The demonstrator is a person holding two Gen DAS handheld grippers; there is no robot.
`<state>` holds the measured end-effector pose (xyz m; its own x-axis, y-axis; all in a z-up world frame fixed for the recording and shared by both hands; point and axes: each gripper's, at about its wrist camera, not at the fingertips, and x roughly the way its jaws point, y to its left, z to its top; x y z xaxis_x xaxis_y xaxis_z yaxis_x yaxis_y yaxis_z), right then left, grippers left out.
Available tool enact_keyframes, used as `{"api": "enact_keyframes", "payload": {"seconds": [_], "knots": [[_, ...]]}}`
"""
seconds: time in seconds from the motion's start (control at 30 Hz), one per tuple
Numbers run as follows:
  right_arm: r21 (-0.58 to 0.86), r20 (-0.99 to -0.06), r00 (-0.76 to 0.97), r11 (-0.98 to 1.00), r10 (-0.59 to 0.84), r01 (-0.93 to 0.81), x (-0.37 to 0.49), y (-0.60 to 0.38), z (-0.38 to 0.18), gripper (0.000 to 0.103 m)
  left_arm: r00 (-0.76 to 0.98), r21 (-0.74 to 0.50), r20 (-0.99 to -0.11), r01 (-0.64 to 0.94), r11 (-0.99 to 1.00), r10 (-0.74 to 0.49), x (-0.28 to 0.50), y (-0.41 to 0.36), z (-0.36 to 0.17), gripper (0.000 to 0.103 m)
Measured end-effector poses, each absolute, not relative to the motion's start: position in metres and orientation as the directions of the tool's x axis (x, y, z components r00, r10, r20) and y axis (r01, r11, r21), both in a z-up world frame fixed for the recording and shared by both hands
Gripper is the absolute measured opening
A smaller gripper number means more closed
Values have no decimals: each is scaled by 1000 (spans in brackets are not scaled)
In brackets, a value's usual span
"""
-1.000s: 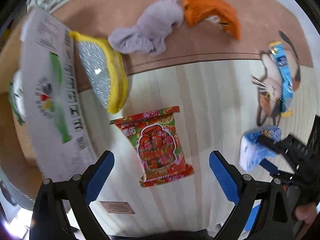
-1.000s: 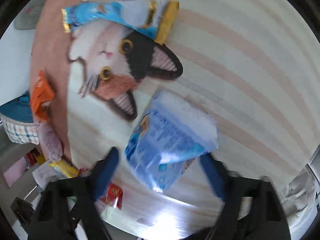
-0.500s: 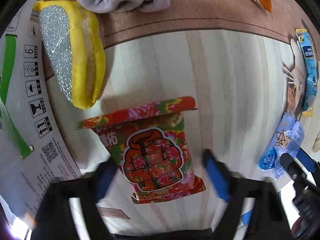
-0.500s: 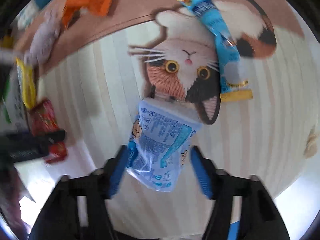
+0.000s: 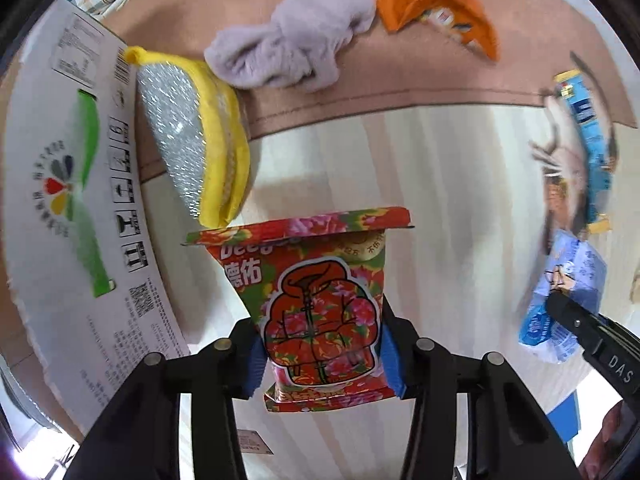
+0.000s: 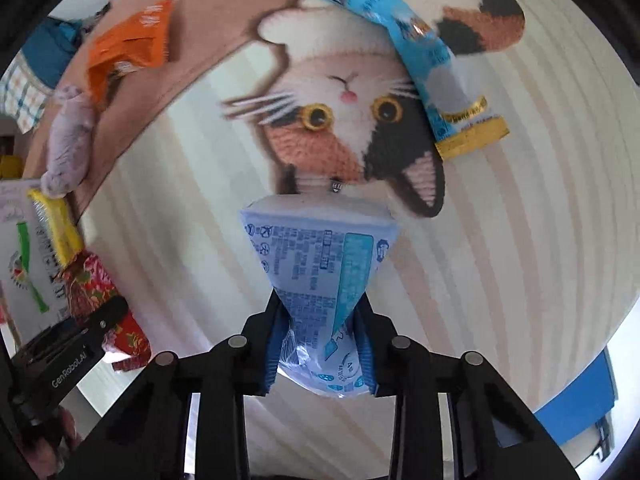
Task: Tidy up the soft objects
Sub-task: 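Carry both held packets into the cardboard box and lower them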
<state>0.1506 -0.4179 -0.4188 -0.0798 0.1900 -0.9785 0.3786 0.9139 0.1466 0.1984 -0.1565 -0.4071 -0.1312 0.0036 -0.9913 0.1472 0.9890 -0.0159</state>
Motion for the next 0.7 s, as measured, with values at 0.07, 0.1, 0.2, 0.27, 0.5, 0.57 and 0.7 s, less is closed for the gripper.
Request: {"api": "enact_keyframes", "payload": {"seconds": [0.07, 0.1, 0.2, 0.27, 0.5, 0.57, 0.7], "knots": [[166, -979, -52, 919, 197, 357, 157, -404, -402, 33, -94, -42, -995, 150, 988, -28, 197, -152, -387, 43], [187, -977, -30, 922, 209, 338, 155, -404, -390, 33, -80, -55, -996, 149, 987, -44, 196, -150, -378, 43], [228, -974, 41, 939, 225, 259, 161, -374, -344, 33, -27, -110, -994, 139, 984, -107, 193, -128, -339, 43], [251, -968, 74, 944, 240, 213, 167, -356, -316, 33, 18, -147, -988, 128, 981, -150, 197, -105, -307, 43], [329, -929, 175, 944, 327, -19, 211, -228, -212, 33, 192, -162, -967, 59, 985, -170, 239, 0, -196, 43], [335, -924, 168, 939, 344, -78, 218, -183, -203, 33, 217, -139, -966, 28, 990, -142, 243, 35, -181, 43], [319, -933, 122, 934, 340, -164, 232, -87, -210, 33, 228, -54, -973, -29, 998, -46, 245, 106, -182, 43]]}}
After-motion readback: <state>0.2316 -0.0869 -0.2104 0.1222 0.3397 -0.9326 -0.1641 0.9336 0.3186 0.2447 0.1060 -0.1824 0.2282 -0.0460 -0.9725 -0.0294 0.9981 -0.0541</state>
